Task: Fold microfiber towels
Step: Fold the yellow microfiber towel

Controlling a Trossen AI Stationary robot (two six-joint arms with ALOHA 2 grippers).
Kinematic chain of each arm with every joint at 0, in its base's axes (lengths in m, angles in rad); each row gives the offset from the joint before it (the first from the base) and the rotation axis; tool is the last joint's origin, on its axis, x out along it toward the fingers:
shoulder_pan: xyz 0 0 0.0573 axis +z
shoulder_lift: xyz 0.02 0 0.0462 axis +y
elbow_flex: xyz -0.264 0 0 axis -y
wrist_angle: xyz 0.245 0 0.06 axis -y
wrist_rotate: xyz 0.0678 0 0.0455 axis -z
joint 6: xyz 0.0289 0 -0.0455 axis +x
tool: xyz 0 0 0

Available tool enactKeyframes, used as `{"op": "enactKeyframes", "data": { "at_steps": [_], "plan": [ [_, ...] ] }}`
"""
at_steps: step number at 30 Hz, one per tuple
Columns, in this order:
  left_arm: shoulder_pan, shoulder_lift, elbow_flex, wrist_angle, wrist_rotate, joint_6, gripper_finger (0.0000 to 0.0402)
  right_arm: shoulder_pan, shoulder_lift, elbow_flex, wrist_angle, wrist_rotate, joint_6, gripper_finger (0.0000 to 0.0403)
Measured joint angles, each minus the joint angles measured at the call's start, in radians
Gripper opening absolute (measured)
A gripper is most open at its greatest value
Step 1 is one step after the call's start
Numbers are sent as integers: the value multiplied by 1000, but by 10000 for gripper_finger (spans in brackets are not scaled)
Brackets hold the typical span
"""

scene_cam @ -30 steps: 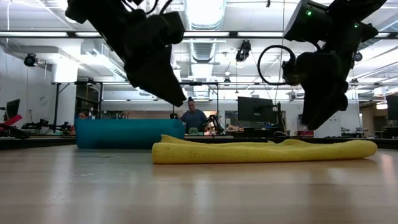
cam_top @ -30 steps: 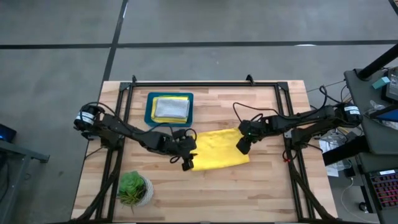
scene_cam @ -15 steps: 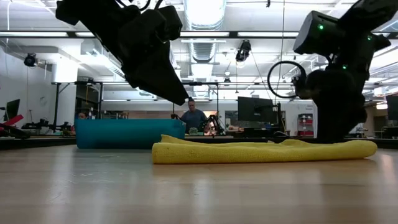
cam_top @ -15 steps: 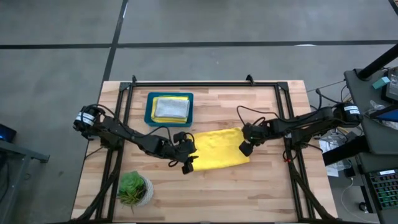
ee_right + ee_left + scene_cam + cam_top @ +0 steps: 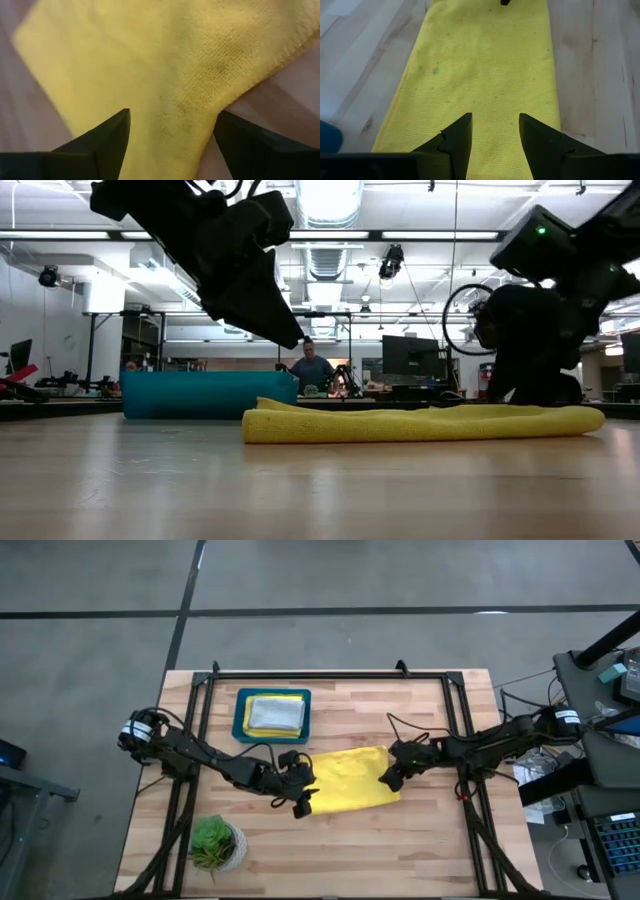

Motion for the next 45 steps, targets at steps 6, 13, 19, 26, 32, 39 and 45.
{"op": "enactKeyframes", "data": {
  "at_steps": [6, 13, 19, 26, 32, 39, 45],
  "plan": [
    [0, 0, 0, 0, 0, 0, 148, -5, 1, -122, 272, -15, 80, 250],
    [0, 0, 0, 1, 0, -1, 148, -31, 1, -160, 354, -20, 92, 211],
    [0, 0, 0, 1, 0, -1, 148, -35, 4, -139, 340, -22, 57, 193],
    [0, 0, 0, 0, 0, 0, 148, -66, -14, -132, 302, -50, 33, 192],
    [0, 0, -1, -1, 0, 0, 148, -103, -73, -84, 66, -51, -15, 195],
    [0, 0, -2, 0, 0, 0, 148, -126, -144, 15, -200, -41, -87, 243],
    [0, 0, -3, 0, -6, 0, 148, -127, -137, -1, -200, -41, -78, 291]
  ]
}}
